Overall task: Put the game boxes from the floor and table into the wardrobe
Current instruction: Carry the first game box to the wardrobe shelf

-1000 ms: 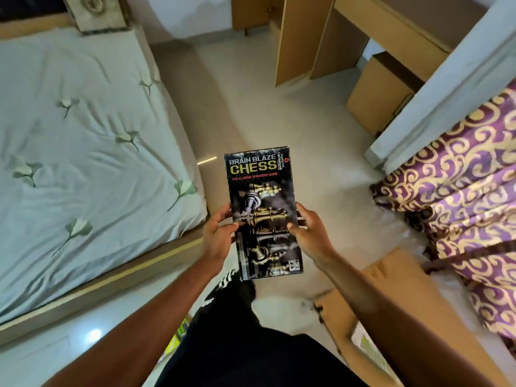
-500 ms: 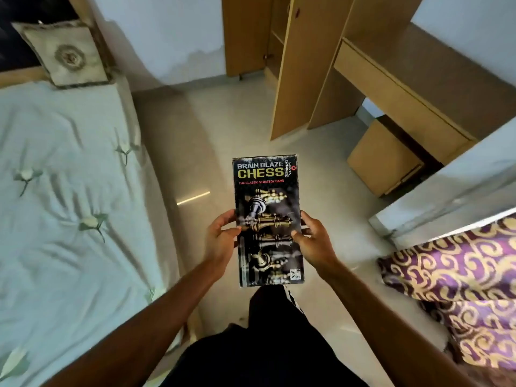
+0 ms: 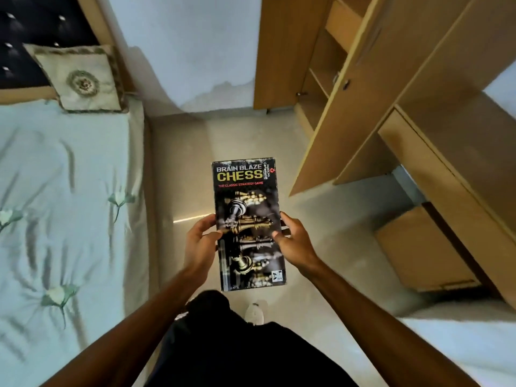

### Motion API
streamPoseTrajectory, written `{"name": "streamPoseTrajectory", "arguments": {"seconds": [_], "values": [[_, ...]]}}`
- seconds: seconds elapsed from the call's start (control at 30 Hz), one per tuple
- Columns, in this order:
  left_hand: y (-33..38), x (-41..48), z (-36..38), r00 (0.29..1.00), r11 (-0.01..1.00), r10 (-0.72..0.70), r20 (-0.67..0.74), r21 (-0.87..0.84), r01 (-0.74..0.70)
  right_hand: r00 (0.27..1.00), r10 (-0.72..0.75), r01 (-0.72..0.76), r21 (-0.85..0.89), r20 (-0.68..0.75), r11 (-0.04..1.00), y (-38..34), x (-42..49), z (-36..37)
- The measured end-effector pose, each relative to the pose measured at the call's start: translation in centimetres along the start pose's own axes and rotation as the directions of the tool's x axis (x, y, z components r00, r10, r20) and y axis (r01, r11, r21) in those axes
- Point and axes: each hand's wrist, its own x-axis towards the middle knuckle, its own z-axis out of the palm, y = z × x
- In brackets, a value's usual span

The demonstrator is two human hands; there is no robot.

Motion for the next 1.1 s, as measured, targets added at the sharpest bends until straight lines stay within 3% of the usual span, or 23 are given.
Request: {"name": "streamPoseTrajectory", "arguments": {"seconds": [0.17,0.37,0.7,1.1], "values": [[4.4,11.4,1.7,0.997,0.999,0.019,-0.077,-0.029,-0.021,0.997,-0.044,0.046,-0.045,0.056,0.998,-5.1,13.1,0.3],[11.2,29.1,2.1,0.998,1.0,-0.019,-0.068,-0.001,0.019,0.998,-0.049,0.052,-0.057,0.041,0.997,-12.2,30.0,2.3],[25.7,51.6,9.0,0.985,0.995,-0.027,0.171,0.102,0.009,0.988,0.012,-0.004,0.052,-0.153,0.999,-22.5,50.7,-0.9],[37.3,75.7,28.9,0.907,0.945,0.015,0.421,0.291,-0.151,0.931,0.056,0.018,0.199,-0.36,0.98,-26.2,76.4,-12.9]]}}
